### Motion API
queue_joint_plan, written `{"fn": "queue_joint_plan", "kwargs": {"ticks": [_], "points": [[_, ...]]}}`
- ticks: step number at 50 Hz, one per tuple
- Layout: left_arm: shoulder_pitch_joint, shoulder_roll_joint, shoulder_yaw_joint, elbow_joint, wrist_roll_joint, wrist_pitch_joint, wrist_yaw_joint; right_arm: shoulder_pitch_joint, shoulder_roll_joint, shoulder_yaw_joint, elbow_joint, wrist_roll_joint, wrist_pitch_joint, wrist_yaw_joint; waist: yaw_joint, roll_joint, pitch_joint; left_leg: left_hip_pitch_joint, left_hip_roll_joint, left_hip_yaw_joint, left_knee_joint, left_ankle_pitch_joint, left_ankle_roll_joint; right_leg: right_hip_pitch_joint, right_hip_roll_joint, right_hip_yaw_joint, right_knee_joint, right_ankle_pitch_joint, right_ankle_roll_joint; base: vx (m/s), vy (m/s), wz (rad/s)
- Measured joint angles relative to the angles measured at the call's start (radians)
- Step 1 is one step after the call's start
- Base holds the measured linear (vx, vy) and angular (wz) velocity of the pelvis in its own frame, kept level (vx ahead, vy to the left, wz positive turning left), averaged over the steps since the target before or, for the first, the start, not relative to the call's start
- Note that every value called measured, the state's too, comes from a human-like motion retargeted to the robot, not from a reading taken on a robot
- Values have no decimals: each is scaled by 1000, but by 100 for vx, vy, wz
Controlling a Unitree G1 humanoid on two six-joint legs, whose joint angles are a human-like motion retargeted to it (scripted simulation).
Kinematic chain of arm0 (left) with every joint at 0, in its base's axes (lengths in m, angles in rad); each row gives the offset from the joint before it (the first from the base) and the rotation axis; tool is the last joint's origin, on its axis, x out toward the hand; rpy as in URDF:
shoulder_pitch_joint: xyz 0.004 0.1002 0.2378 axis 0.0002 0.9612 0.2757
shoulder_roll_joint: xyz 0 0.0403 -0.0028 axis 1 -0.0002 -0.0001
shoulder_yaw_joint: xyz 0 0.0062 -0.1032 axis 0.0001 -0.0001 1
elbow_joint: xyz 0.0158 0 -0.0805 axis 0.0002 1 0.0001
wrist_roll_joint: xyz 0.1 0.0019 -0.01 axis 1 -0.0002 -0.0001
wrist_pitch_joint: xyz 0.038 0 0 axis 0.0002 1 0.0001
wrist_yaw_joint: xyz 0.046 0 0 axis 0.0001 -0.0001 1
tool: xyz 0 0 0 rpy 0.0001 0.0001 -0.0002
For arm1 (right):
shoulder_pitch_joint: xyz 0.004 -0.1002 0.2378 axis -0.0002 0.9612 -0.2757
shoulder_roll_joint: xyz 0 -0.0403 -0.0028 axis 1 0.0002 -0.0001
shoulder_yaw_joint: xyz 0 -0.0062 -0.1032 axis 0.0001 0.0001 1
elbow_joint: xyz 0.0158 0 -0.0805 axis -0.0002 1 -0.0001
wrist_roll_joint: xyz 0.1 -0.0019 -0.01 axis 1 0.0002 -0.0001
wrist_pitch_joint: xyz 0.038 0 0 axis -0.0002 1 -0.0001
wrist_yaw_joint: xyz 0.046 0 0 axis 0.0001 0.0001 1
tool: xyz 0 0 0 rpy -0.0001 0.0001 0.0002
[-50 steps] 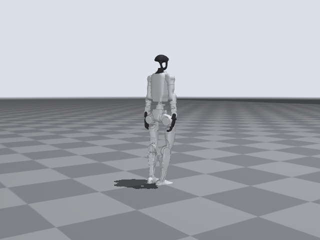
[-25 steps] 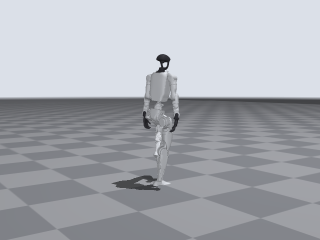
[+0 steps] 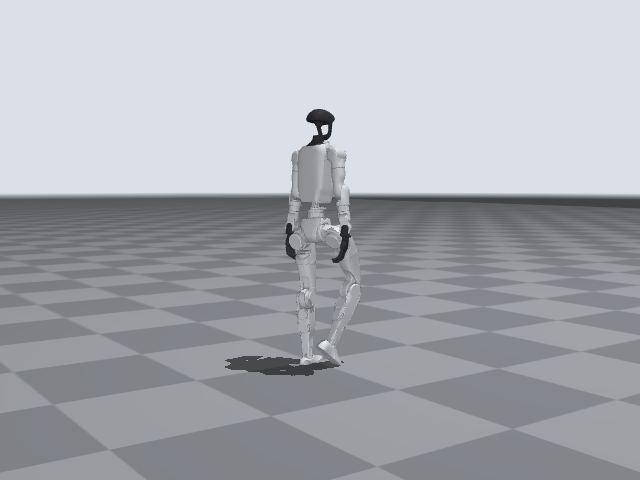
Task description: In place motions
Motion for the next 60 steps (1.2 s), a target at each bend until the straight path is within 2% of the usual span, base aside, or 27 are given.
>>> {"fn": "queue_joint_plan", "kwargs": {"ticks": [3,5,7,11,13,16,20,21,22,23,25,27,28,29,30,32,36,40,43,47,51,53,54,55,57,58,60], "points": [[-71,39,-100,-116,-12,-10,-16,-6,-14,-1,27,80,-28,26,-38,39,27,-25,37,-28,-14,25,-2,-261,-63,-110,438,-120,-83,-26,-4,44],[-117,77,-95,-155,25,-10,-27,-13,-11,15,41,39,7,62,-122,92,22,-91,74,-72,6,33,-3,-436,-112,-193,647,-183,-153,-10,-3,55],[-124,79,-93,-187,65,-16,14,11,-15,15,69,15,16,55,-143,123,-18,-139,91,-80,18,42,-1,-570,-126,-212,767,-221,-168,7,-7,45],[-178,89,-163,-229,40,-38,39,41,-24,14,92,-16,5,52,-129,133,-12,-165,123,-79,47,39,1,-619,-140,-236,787,-238,-192,-2,-10,28],[-182,90,-164,-240,39,-34,25,51,-25,18,102,-49,14,37,-123,109,-24,-154,105,-70,39,37,0,-568,-155,-213,733,-243,-199,7,-8,-10],[-153,77,-138,-244,49,-43,33,63,-24,30,120,-57,19,25,-95,50,-41,-90,73,-16,-4,33,-8,-390,-117,-141,522,-233,-156,12,-8,-27],[-70,31,-101,-222,50,-45,33,92,-25,24,119,-43,23,16,-55,-12,-101,-58,15,4,-10,9,-6,-45,14,31,-22,-175,-29,27,-4,-6],[-26,22,-83,-210,57,-52,23,90,-21,27,123,-35,26,20,-48,-26,-74,-19,19,6,30,-18,-5,122,36,39,-237,-132,-17,35,3,11],[15,12,-65,-197,62,-57,13,88,-18,30,125,-30,28,21,-52,-40,-55,6,13,0,74,-38,-3,269,46,21,-429,-130,-22,36,6,57],[52,0,-49,-184,64,-55,3,84,-17,32,122,-29,28,20,-75,-56,-54,1,-12,-21,126,-47,2,376,35,-48,-575,-214,-63,33,8,14],[125,-14,-5,-149,69,-41,-22,75,-15,50,115,-32,26,22,2,-74,-116,-77,23,132,314,-6,15,531,-43,-452,-772,-359,-208,19,11,-133],[133,-25,33,-110,70,-25,-37,25,-9,29,82,-32,31,44,75,-132,-122,-290,76,200,657,208,20,443,-81,-140,-789,-324,-130,-29,15,-122],[131,-37,35,-105,51,-25,-28,2,-7,12,51,-22,22,49,107,-161,-66,-383,59,163,790,312,33,432,-105,-54,-779,-306,-108,-45,11,-51],[131,-43,33,-102,24,-30,-28,-21,-9,9,19,-12,9,58,130,-165,-19,-461,93,149,937,296,59,440,-114,-64,-778,-293,-105,-42,7,-35],[133,-45,28,-100,-8,-37,-32,-44,-13,13,-13,-3,-7,69,149,-158,24,-531,153,145,1091,219,92,456,-116,-123,-782,-282,-112,-32,7,-41],[127,-53,42,-65,-16,-31,-69,-67,-22,29,-82,-14,-10,86,176,-171,59,-696,232,170,1318,139,132,443,-96,-65,-783,-267,-138,-26,11,-59],[160,-66,73,-33,17,-22,-65,-77,-18,37,-125,-16,-36,-3,237,-223,25,-986,314,188,1595,29,168,385,-121,9,-779,-251,-146,-2,11,-60],[162,-67,66,-27,21,-25,-56,-86,-25,31,-140,10,-59,34,288,-260,38,-1068,322,206,1651,-2,161,359,-156,39,-762,-253,-132,-7,10,-30],[153,-61,58,-20,11,-19,-59,-76,-19,29,-135,-5,-44,66,285,-237,33,-996,302,191,1589,-13,167,369,-152,32,-778,-243,-116,-1,8,4],[162,-56,50,-43,13,-25,-46,-36,-11,40,-104,-8,-36,46,246,-207,-20,-760,207,212,1342,1,137,388,-162,0,-827,-231,-86,9,6,17],[159,-44,38,-67,16,-20,-34,12,-10,30,-43,-34,-25,40,176,-154,-56,-407,1,173,837,63,66,433,-153,-92,-821,-266,-79,19,0,52],[156,-40,29,-77,11,-21,-27,41,-13,26,-12,-48,-16,37,152,-113,-66,-210,-83,118,494,151,32,446,-121,-107,-785,-295,-88,24,-7,15],[150,-36,19,-82,10,-21,-24,57,-15,23,1,-51,-12,34,139,-91,-67,-115,-109,103,342,75,33,448,-103,-125,-749,-304,-95,23,-11,25],[143,-31,6,-85,10,-22,-21,73,-17,18,15,-53,-8,31,123,-69,-67,-22,-129,96,203,-66,41,448,-87,-152,-708,-311,-103,19,-11,109],[104,-24,-19,-83,14,-16,-19,87,-28,1,43,-58,5,27,29,-3,-103,61,-18,256,46,-88,46,355,-88,-305,-532,-178,-71,-4,-10,130],[58,-18,-21,-77,15,-11,-22,75,-28,-7,50,-55,21,25,28,22,-95,12,-14,113,36,-63,22,235,-99,-285,-356,-74,-15,-38,-11,27],[-19,-8,-35,-101,8,-9,-15,58,-23,-19,49,-11,27,3,9,23,-12,-14,-14,-35,44,-33,7,8,-20,-44,-38,65,92,-49,-11,10]]}}
